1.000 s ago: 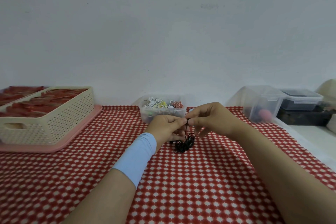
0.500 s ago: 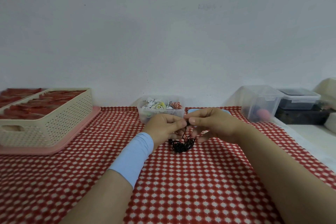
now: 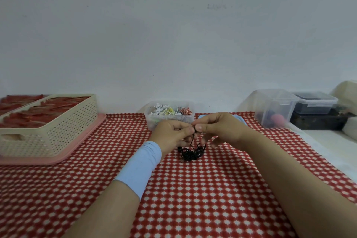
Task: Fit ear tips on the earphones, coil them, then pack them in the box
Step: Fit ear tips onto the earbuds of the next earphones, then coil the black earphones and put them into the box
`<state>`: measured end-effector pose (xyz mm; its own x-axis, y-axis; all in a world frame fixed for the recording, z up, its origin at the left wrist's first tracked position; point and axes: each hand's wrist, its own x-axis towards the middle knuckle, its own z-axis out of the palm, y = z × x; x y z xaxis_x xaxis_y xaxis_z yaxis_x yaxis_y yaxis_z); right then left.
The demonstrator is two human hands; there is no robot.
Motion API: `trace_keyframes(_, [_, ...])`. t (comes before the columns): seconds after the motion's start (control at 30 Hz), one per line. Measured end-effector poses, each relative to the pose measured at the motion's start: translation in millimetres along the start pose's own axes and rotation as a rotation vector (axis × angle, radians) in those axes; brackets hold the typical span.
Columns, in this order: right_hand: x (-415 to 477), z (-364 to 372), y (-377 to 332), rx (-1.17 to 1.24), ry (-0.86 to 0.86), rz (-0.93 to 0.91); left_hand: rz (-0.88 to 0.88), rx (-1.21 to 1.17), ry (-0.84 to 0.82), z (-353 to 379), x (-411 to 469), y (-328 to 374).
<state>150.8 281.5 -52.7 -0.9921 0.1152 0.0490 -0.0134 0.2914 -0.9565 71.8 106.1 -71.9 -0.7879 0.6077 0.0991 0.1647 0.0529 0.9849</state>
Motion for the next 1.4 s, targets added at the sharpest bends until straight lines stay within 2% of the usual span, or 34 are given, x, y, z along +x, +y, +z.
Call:
trace_keyframes(0.13, [0.9, 2.0, -5.7, -0.104, 0.094, -0.048, 0.010, -0.034, 0.044, -4.9, 2.6, 6.8])
trace_keyframes(0.2, [0.4, 2.6, -8.9, -0.167, 0.088, -0.054, 0.006, 0.001, 0.069, -8.9, 2.9, 10.0])
trace_keyframes(0.27, [-0.5, 7.0, -11.1, -0.314, 0.013, -0.035, 0.008, 0.038, 0.091, -14.0, 3.2, 10.9])
trace_keyframes(0.37, [-0.1, 18.0, -10.5, -0.730, -0.155, 0.037, 0.044, 0.116, 0.088, -20.3, 0.8, 10.2])
trace_keyframes(0.43, [1.6, 25.9, -7.9, -0.817, -0.207, 0.041, 0.067, 0.163, 0.075, -21.9, -1.8, 9.9])
trace_keyframes(0.63, [4.2, 26.8, -6.2, -0.751, -0.096, -0.031, 0.083, 0.201, 0.131, -35.9, -10.3, 18.0])
trace_keyframes(0.77, [7.7, 19.4, -14.5, -0.614, 0.030, -0.086, 0.083, 0.269, 0.202, -54.8, -7.6, 35.1])
trace_keyframes(0.83, [12.8, 16.0, -26.1, -0.530, 0.067, -0.094, 0.099, 0.329, 0.242, -64.6, -1.0, 46.3])
trace_keyframes(1.13, [75.0, -0.1, -97.8, -0.488, 0.186, -0.114, 0.150, 0.363, 0.326, -97.0, 45.1, 90.0])
trace_keyframes(1.4, [133.0, 22.8, -66.6, -0.594, 0.208, -0.060, 0.016, 0.722, 0.190, -117.9, 79.1, 50.1])
